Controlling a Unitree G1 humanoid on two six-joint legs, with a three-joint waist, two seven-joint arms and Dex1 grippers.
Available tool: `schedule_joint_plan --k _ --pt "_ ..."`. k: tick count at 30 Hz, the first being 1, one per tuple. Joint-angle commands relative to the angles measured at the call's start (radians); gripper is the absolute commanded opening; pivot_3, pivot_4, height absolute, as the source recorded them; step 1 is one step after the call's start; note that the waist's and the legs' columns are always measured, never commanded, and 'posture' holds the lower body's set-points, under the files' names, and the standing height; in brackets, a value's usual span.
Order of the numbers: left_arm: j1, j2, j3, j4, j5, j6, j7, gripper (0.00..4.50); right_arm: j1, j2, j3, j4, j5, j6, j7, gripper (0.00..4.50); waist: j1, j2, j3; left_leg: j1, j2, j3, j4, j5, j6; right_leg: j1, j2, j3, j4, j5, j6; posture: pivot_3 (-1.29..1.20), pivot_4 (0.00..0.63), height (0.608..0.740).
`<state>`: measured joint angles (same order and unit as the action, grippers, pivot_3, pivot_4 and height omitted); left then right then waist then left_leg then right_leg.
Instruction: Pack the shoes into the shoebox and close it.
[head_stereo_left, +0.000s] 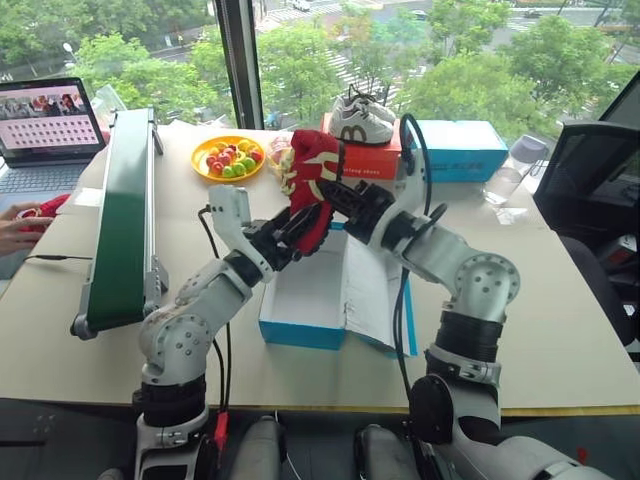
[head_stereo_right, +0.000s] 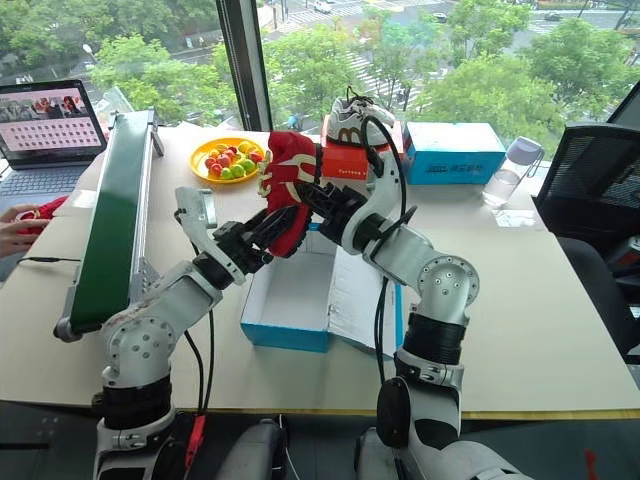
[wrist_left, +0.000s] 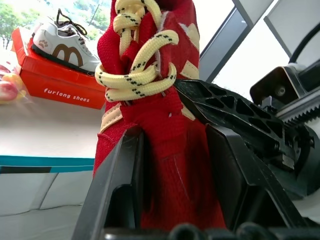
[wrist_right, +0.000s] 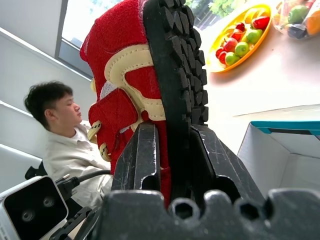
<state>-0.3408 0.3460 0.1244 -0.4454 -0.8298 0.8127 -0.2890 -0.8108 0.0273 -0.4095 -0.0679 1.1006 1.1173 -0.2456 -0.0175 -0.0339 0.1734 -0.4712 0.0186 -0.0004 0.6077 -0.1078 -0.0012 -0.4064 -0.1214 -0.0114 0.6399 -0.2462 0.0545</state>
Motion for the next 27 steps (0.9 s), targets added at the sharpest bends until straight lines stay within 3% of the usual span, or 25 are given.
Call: schedule_joint_plan --k 1,4,10,18,27 --pt "0.08 0.17 0.048 -0.065 0.001 -0.007 -0.169 2.0 -0.03 -0.033 0.002 -0.012 0.036 0.039 -0.06 0.69 -0.004 0.001 0.0 0.0 0.0 0.0 -0.001 0.0 0.0 0.0 0.0 0.0 0.0 0.0 -0.001 0.0 0.15 0.731" --pt "0.133 0.284 0.08 -0.088 -0.027 -0.015 -0.279 2.0 -0.01 -0.04 -0.006 0.017 0.092 0.094 -0.095 0.69 -0.005 0.001 0.001 0.0 0.002 0.0 -0.002 0.0 0.0 -0.002 0.001 0.0 0.001 -0.001 -0.002 0.0 0.15 0.731" --pt "0.184 0.393 0.089 -0.103 0.002 -0.032 -0.376 2.0 0.026 -0.044 0.039 0.013 0.12 0.182 -0.135 0.69 0.0 0.004 0.003 0.0 0.004 0.001 -0.002 0.0 0.0 -0.002 0.003 0.0 -0.001 -0.002 -0.003 0.0 0.15 0.731" --pt "0.213 0.441 0.123 -0.116 0.019 -0.039 -0.405 2.0 0.138 -0.02 0.126 -0.013 0.064 0.284 -0.231 0.69 0.0 0.005 0.003 -0.004 0.013 0.002 -0.002 0.0 0.0 -0.005 0.011 0.0 -0.004 0.0 -0.008 0.0 0.15 0.731" --pt "0.247 0.555 0.183 -0.096 0.077 -0.065 -0.486 2.0 0.174 0.037 0.124 -0.042 -0.026 0.309 -0.324 0.69 -0.003 0.005 0.003 -0.004 0.016 0.004 -0.002 0.0 0.0 -0.012 0.013 0.002 0.001 -0.001 -0.011 0.0 0.15 0.731"
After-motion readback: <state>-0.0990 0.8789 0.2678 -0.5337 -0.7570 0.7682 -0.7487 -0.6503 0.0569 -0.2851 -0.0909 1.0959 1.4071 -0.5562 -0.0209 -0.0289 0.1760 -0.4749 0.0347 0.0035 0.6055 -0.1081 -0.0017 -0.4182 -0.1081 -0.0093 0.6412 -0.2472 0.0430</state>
